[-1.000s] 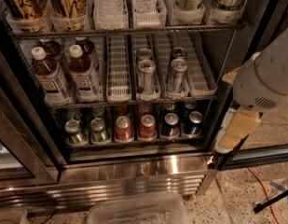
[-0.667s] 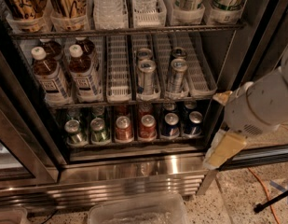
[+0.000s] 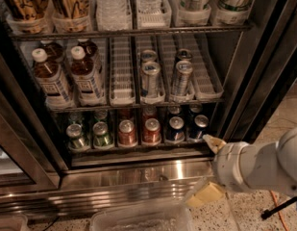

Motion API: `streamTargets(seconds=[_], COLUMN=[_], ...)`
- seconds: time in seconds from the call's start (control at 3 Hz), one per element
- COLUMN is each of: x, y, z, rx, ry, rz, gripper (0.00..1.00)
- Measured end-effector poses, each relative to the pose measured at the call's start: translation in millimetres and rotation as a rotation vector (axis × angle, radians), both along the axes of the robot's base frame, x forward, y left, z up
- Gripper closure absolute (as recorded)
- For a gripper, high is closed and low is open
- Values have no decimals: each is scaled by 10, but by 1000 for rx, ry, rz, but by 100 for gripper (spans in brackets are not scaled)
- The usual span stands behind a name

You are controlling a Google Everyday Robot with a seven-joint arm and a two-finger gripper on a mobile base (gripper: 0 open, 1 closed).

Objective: Pick pepsi can from bottom shelf of fridge

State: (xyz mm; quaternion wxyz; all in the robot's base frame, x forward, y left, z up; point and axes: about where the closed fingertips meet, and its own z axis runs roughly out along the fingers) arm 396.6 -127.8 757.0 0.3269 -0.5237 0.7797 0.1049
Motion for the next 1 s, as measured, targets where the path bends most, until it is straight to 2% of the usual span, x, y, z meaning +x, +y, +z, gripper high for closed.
streamTargets(seconds=[0.33,0.67,1.0], x=[80,93,185], y=[88,80,133], z=[100,108,91], rx=[55,56,138], ry=[-58,-56,-82], rz=[-57,-62,-121], gripper=[0,0,0])
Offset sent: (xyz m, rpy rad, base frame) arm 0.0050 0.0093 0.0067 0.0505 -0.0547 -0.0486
